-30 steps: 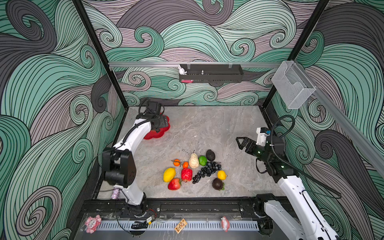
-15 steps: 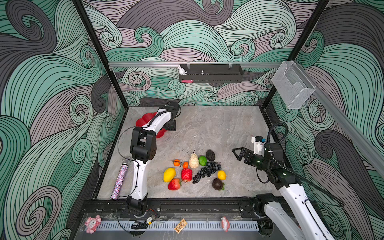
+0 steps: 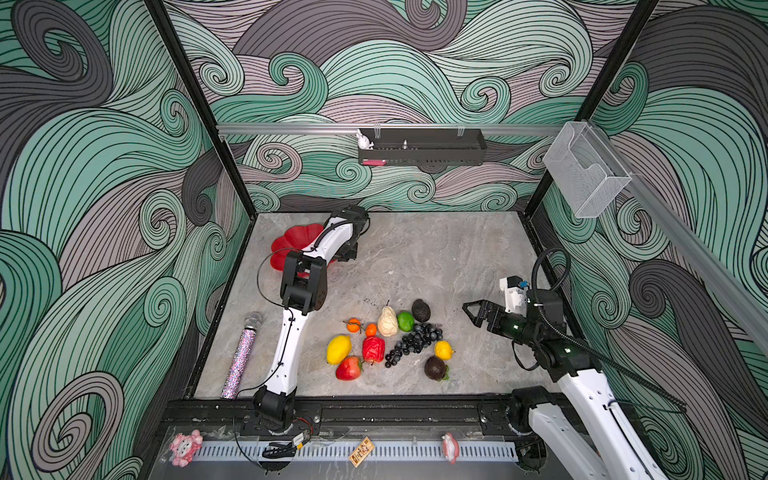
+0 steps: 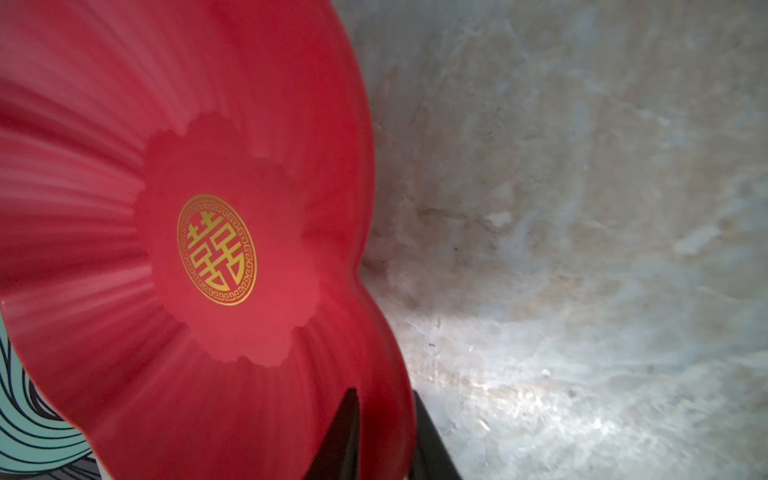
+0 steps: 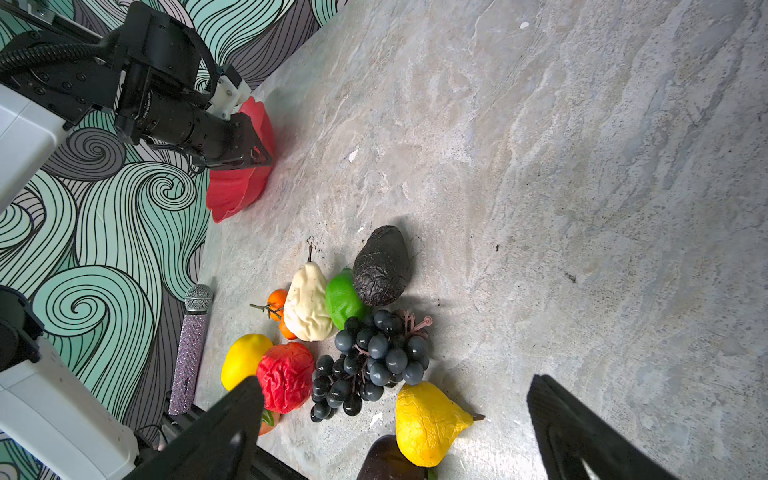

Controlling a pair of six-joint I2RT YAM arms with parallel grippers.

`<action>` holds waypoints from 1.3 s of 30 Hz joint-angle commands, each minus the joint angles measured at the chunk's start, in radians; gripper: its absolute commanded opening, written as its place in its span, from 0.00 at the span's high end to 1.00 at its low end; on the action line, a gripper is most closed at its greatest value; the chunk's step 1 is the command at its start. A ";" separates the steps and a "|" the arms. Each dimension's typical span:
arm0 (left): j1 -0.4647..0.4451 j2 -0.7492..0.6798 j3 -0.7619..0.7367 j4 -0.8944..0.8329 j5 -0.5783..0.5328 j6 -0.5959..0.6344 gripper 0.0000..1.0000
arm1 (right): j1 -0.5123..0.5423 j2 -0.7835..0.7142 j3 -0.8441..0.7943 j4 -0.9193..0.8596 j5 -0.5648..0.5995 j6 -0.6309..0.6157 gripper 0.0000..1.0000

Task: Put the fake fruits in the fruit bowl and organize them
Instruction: 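Drag the red bowl to center with left gripper while right arm approaches fruit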

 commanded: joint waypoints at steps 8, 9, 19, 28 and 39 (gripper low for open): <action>-0.055 -0.007 0.037 -0.026 -0.020 0.012 0.97 | 0.007 0.008 0.018 -0.034 0.014 -0.019 0.00; -0.061 -0.008 0.037 -0.026 -0.019 0.012 0.97 | 0.007 0.006 0.021 -0.040 0.021 -0.022 0.00; -0.216 -0.032 0.038 -0.023 0.054 0.004 0.98 | 0.007 -0.068 0.025 -0.112 0.144 0.017 0.00; -0.407 -0.029 0.064 -0.040 0.174 0.014 0.97 | 0.007 -0.170 0.028 -0.195 0.259 0.069 0.00; -0.519 0.005 0.108 0.027 0.168 0.029 0.96 | 0.007 -0.196 0.012 -0.204 0.266 0.087 0.00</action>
